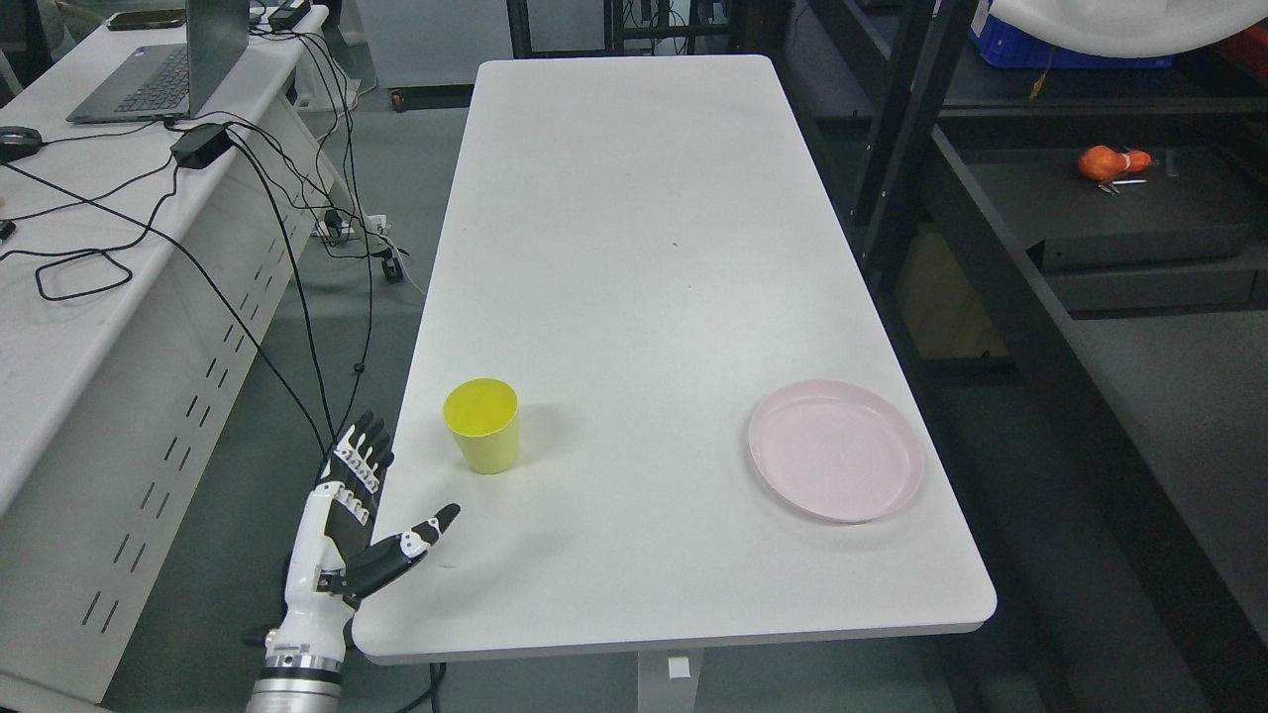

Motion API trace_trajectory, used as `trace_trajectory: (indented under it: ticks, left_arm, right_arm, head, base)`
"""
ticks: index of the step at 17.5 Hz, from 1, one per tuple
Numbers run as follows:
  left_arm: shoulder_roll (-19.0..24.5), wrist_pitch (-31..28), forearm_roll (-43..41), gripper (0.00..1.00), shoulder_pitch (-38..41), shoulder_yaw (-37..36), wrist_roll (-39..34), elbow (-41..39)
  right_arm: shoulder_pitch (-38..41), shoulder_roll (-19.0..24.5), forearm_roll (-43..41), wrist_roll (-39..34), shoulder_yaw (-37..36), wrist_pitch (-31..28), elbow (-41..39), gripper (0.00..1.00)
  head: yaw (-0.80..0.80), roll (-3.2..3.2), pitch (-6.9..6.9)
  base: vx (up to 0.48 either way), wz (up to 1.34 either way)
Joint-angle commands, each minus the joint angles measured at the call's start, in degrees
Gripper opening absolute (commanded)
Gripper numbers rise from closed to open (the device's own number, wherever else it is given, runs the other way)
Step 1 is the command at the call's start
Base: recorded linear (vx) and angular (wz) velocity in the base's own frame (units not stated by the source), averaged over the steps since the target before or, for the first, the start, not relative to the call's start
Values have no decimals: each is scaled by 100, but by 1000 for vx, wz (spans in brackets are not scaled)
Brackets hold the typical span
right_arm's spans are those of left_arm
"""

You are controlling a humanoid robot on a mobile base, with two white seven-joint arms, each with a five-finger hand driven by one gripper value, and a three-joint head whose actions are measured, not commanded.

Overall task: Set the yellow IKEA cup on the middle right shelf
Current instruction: 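Reach the left hand toward the yellow cup on the table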

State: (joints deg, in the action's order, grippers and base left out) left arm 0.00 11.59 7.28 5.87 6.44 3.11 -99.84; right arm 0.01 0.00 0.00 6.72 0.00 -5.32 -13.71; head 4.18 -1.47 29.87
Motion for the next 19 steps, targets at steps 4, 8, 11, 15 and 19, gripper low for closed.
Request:
trace_trajectory:
  ticks: [4, 8, 11, 15, 19]
  left_arm:
    - [100, 10, 333, 99, -7, 24, -3, 8]
    - [100, 1, 810, 98, -295, -3, -3, 629]
    - [100, 1, 819, 98, -586, 50, -3, 1009]
    - [100, -376, 810, 98, -973, 50, -12, 1414]
    - [100, -534, 758, 98, -1385, -2, -12, 1747]
  right_arm:
    - [79, -100, -141, -5, 97, -5, -9, 99]
    - [79, -100, -141, -5, 97, -5, 0, 99]
    - [79, -100, -141, -5, 97, -5, 0, 99]
    - [79, -100, -141, -5, 97, -5, 0, 99]
    - [79, -100, -141, -5, 97, -5, 0, 99]
  head:
    - [0, 0, 0]
    - [0, 0, 0]
    - [0, 0, 0]
    - [0, 0, 0]
    - [0, 0, 0]
  base:
    - [23, 8]
    - [28, 17]
    - [0, 0]
    - [0, 0]
    - [0, 0]
